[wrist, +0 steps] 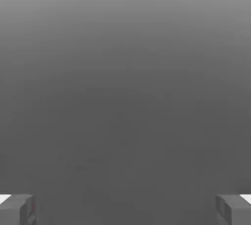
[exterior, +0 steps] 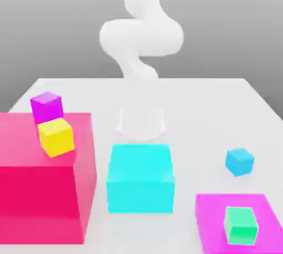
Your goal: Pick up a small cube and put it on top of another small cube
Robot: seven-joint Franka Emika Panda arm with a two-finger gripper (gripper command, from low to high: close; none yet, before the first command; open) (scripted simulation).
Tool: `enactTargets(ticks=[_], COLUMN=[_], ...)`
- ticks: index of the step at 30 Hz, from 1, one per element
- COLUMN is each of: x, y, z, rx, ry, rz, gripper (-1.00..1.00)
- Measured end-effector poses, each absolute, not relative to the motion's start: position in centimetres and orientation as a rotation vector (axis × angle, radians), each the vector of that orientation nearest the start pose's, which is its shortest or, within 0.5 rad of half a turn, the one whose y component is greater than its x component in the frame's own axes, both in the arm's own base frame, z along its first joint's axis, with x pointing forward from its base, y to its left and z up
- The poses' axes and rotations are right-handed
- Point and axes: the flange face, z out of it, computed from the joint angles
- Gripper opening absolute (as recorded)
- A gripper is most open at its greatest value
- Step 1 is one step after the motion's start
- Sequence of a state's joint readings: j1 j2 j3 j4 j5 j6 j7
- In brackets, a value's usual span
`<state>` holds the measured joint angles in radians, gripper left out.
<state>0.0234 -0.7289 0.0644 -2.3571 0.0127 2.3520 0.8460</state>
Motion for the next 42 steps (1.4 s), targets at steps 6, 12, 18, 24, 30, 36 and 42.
enactTargets(ticks=[6,12,18,24,30,36,42], x=[40.2,35.6,23.2,21.6,21.4,21.4,21.5], y=[15.0,23.7,28.8,29.1,28.9,28.8,29.1], z=[51.3,36.2,21.7,17.6,13.9,13.5,15.6], rx=[-2.681,-2.853,-3.042,-3.054,-3.059,-3.059,-3.053], ry=[0.929,0.837,0.692,0.695,0.693,0.692,0.695], rz=[-0.658,-0.376,-0.05,0.0,0.002,0.001,0.001], gripper=[0.0,0.0,0.0,0.0,0.0,-1.0,-1.0])
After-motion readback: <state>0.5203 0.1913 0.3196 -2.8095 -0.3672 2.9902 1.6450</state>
